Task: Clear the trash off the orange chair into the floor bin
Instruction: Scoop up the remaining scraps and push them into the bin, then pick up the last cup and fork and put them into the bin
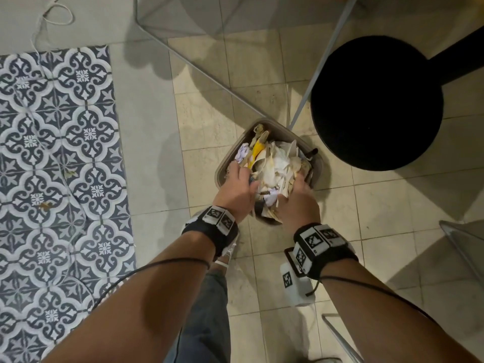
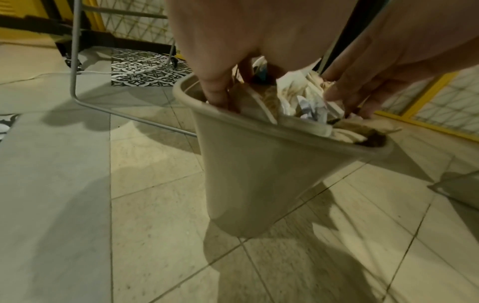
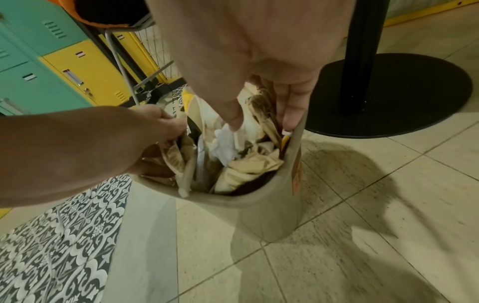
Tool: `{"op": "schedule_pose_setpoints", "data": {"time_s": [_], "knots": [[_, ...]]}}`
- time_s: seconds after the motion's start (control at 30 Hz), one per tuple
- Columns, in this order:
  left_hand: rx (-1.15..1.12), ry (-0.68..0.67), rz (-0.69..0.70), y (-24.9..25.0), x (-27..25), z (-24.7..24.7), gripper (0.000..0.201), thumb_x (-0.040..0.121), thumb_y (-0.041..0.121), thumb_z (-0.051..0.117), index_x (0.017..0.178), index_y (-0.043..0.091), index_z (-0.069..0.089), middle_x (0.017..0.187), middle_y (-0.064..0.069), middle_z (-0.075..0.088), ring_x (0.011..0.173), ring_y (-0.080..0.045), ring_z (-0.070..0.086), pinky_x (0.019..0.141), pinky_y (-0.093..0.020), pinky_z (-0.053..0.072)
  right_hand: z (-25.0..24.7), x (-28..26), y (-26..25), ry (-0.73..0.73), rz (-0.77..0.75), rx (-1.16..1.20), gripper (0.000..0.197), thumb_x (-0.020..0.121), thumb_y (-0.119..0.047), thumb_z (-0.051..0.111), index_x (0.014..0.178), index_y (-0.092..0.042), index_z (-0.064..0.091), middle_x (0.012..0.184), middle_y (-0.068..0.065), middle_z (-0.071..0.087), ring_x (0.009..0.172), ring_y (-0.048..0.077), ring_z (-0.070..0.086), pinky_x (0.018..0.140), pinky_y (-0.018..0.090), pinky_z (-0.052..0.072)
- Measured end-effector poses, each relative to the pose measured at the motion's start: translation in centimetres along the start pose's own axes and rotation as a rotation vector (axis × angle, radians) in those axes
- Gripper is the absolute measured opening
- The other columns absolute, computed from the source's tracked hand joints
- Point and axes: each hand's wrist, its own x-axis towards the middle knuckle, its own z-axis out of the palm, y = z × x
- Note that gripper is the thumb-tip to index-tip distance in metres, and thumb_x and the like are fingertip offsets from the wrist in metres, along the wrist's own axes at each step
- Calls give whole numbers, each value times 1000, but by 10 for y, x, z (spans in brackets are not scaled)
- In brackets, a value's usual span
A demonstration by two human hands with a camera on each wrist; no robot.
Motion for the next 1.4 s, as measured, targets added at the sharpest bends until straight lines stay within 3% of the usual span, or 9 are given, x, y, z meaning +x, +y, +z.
{"op": "schedule_pose_setpoints", "data": {"time_s": [0.17,0.5,0.7,0.77,1.0,1.07,1.2,1.3,1.4], "knots": [[48,-196,-159,6,12,-4,37,97,21,45,128,1,38,138,-21,32,113,-36,51,91,-39,42,-3,7,-3,30,69,0,55,83,-12,68,130,-13,41,128,13,54,117,33,54,94,42,47],[439,-65,-117,30,3,-29,54,90,43,54,130,10,40,131,-15,49,120,-33,46,95,-42,43,-32,-2,5,-34,78,-42,65,83,-30,69,139,-19,39,129,11,54,122,30,49,98,41,42],[290,43,136,96,-26,-35,33,92,30,53,117,9,57,115,-15,56,111,-33,50,94,-44,44,-80,-35,32,10,81,215,61,87,-32,63,142,-19,38,135,11,52,125,31,49,102,46,43],[243,33,254,135,-42,-24,26,90,22,55,109,5,62,107,-18,59,104,-35,53,88,-42,45,-108,-53,52,103,55,269,54,89,-31,61,138,-17,44,131,9,56,120,29,54,99,39,45],[67,-47,534,298,-135,73,18,92,15,54,101,8,67,100,-10,67,97,-26,58,83,-25,38,-211,-150,203,624,-67,543,23,89,-14,56,109,-16,67,102,4,67,93,19,62,80,23,44],[50,-94,604,343,-167,117,17,92,16,55,100,10,68,98,-6,68,92,-22,59,77,-17,35,-236,-180,266,750,-62,566,20,86,-11,57,102,-15,69,95,6,69,88,21,63,79,28,47],[65,-237,724,433,-222,205,16,91,16,55,101,12,67,98,-5,68,89,-19,60,78,-17,39,-283,-236,405,928,48,519,22,82,-13,54,94,-16,72,94,4,71,89,22,63,83,23,43],[76,-329,798,497,-255,271,18,93,21,53,105,14,65,97,-2,65,86,-16,57,75,-24,41,-303,-279,515,1012,199,535,23,85,-17,51,97,-13,70,102,10,67,98,27,60,90,38,47],[109,-365,780,531,-265,305,19,95,23,51,108,16,63,103,0,64,92,-15,58,77,-24,41,-312,-305,583,1110,371,356,38,79,-32,48,104,-14,70,108,17,62,102,34,55,89,37,41]]}}
